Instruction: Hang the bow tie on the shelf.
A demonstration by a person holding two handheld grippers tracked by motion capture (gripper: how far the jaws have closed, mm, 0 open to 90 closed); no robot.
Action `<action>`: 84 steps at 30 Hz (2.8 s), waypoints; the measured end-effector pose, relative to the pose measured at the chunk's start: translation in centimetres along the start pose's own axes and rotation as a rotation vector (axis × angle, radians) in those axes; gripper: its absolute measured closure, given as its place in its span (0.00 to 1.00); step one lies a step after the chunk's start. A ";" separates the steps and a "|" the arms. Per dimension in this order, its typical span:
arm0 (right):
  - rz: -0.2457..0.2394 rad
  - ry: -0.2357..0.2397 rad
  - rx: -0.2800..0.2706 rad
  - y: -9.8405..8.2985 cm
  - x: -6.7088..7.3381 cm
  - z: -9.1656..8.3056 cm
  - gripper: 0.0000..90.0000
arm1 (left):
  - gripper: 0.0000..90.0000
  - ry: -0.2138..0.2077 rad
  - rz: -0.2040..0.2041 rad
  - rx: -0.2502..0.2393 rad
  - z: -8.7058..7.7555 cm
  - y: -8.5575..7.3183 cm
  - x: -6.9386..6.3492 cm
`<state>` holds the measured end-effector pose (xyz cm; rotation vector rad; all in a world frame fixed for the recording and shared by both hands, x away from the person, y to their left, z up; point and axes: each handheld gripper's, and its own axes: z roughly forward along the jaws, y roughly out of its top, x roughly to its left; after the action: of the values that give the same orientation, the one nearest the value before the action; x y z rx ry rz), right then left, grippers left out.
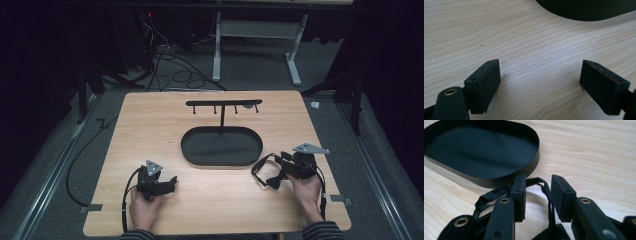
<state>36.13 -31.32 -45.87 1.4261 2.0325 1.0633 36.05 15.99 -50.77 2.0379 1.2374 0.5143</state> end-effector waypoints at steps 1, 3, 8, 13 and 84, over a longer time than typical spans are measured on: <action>0.002 0.000 0.003 0.1 0.0 0.1 0.74 | 0.19 -0.001 0.000 -0.001 0.0 0.0 0.0; 0.009 -0.007 0.003 0.3 -0.2 0.5 0.74 | 0.19 -0.001 0.000 -0.001 0.0 0.0 0.0; 0.008 -0.010 0.015 0.6 -0.5 1.1 0.73 | 0.19 -0.001 0.000 -0.002 0.0 0.0 0.0; 0.012 -0.012 0.044 0.8 -0.8 2.1 0.73 | 0.19 -0.001 0.000 -0.002 0.0 0.0 0.0; -0.028 0.043 0.094 0.6 -1.2 2.1 1.00 | 0.19 -0.001 0.000 -0.002 0.0 0.0 0.0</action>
<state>38.41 -31.60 -46.72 1.4274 2.1522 1.0075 36.05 15.99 -50.78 2.0363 1.2363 0.5141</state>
